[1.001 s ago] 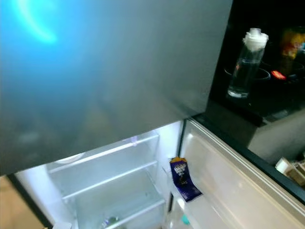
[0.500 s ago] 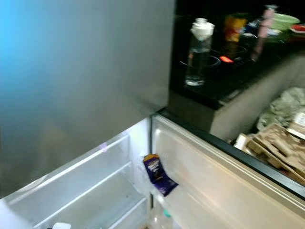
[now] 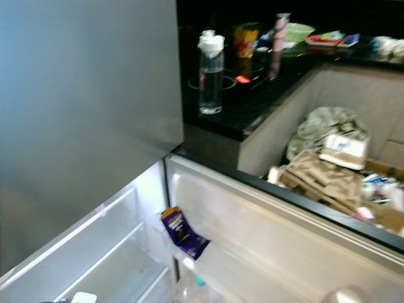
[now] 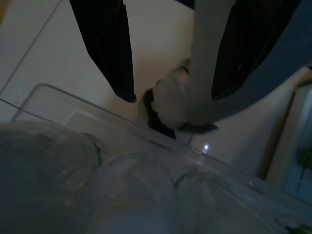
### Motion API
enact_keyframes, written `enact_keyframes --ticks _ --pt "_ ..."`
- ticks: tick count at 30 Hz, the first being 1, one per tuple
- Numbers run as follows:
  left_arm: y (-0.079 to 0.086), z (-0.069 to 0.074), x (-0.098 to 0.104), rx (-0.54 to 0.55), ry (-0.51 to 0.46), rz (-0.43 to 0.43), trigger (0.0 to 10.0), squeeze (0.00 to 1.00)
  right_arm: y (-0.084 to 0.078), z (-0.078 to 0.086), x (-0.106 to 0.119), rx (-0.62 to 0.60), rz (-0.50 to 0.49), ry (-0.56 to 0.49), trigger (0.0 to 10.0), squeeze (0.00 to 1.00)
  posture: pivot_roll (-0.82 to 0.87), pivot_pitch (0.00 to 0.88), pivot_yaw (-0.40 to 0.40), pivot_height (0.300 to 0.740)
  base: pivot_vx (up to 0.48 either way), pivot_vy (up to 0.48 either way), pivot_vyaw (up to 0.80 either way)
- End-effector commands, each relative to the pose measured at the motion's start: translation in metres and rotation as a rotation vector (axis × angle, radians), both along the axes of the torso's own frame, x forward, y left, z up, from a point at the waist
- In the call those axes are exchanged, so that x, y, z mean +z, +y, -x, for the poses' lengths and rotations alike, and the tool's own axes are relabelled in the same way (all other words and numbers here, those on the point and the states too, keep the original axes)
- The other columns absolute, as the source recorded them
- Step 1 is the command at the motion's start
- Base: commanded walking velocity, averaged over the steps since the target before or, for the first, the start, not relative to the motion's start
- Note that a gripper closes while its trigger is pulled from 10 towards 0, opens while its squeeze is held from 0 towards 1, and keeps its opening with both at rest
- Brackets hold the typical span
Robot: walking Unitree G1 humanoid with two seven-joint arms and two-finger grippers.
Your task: Restocking fridge
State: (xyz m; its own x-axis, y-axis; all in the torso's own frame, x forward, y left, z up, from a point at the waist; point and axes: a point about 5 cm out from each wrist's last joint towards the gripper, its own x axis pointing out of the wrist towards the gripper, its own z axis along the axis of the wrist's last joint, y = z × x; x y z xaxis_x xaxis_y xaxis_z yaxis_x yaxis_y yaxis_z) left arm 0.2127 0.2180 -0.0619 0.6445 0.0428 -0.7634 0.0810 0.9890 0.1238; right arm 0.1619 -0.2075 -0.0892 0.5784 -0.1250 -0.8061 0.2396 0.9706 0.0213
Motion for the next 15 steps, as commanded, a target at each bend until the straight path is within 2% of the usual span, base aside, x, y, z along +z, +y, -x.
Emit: enact_keyframes --ticks 1,12,15 --pt "0.0026 0.0061 -0.0031 -0.009 0.026 -0.007 10.0 0.0 -0.0016 0.0059 -0.0023 -0.011 -0.002 0.017 10.0 0.0 -0.09 0.12 0.089 0.721 0.0 0.0 0.0" --pt "-0.0003 0.0037 -0.0025 -0.018 0.025 -0.002 10.0 0.0 -0.0037 0.0053 -0.0018 -0.012 -0.003 0.019 10.0 0.0 -0.09 0.105 0.087 0.721 0.0 0.0 0.0" --pt "-0.0014 0.0032 -0.0025 -0.019 0.025 0.0 10.0 0.0 -0.0049 0.0047 -0.0013 -0.013 -0.002 0.019 10.0 0.0 -0.1 0.102 0.087 0.721 0.0 0.0 -0.8"
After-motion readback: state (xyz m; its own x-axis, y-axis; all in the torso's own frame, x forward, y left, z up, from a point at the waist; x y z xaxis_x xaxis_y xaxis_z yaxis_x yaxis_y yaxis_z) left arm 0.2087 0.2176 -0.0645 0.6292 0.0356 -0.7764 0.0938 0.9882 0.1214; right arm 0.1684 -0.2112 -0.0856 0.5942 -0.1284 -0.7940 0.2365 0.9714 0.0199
